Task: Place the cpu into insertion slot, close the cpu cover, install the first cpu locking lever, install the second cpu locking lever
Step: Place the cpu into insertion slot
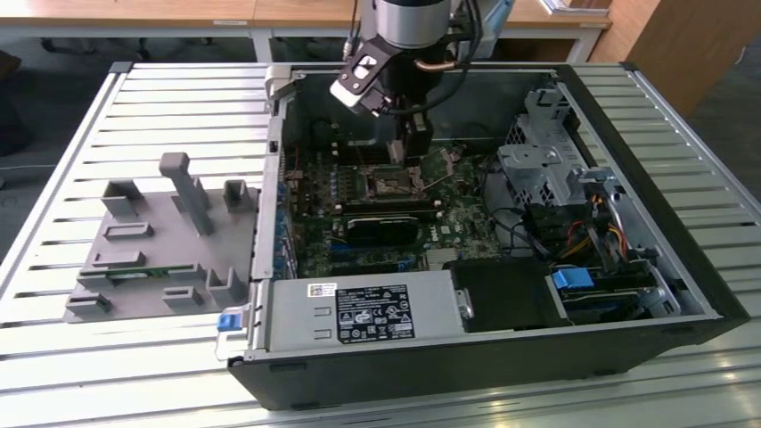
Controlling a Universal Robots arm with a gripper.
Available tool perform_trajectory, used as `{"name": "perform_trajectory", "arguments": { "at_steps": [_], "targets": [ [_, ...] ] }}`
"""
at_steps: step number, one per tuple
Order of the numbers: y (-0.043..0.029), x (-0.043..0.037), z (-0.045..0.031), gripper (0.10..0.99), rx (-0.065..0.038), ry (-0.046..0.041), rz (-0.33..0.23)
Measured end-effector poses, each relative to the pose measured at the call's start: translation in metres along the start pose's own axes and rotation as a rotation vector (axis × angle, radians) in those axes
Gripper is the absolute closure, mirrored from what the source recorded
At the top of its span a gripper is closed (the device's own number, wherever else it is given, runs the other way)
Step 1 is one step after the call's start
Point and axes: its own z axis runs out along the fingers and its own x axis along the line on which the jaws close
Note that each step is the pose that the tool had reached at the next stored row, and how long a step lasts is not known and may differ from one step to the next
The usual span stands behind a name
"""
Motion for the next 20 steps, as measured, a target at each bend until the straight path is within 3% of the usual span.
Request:
{"name": "perform_trajectory", "arguments": {
  "at_steps": [12, 20],
  "targets": [
    [-0.0055, 0.0043, 0.0175, 0.545, -0.001, -0.0033, 0.035],
    [-0.0066, 0.0044, 0.0201, 0.545, -0.001, -0.0029, 0.035]
  ]
}}
